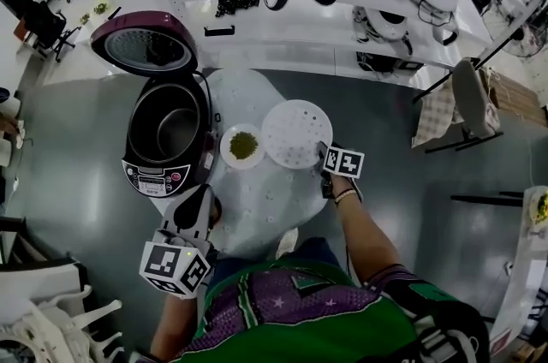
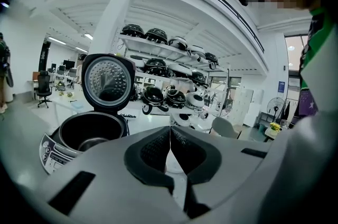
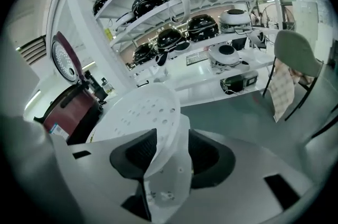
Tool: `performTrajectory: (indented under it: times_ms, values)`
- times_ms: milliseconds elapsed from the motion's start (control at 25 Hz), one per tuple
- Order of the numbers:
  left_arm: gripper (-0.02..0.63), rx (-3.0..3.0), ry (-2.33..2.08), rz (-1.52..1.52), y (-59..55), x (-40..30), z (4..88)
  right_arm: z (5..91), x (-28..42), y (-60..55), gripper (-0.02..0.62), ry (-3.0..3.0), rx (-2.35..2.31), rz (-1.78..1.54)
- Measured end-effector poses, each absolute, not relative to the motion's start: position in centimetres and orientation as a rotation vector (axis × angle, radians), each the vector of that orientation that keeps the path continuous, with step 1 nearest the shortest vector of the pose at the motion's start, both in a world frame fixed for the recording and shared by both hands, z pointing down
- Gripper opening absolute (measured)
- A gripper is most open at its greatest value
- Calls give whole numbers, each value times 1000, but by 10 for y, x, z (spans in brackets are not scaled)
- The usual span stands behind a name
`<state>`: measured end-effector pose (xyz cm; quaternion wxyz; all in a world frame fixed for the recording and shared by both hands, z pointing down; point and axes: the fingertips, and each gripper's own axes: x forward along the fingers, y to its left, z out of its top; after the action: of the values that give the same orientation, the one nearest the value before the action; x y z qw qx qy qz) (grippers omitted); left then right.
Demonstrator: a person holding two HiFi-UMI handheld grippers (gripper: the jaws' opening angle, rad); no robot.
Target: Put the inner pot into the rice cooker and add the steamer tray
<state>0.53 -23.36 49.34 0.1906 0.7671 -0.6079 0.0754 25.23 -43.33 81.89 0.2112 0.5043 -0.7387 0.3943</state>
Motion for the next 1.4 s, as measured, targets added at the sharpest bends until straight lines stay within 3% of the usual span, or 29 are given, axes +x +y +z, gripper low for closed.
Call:
performTrajectory:
  times_ms: [600,1400]
  values:
    - [23,2140,-1729,213,-230,-3,497,824,270,-447,14,-1931,1509,1132]
    - [23,2197,-1692,168,-214,-18,488,789,290,-428,5,-1935,1609,1174]
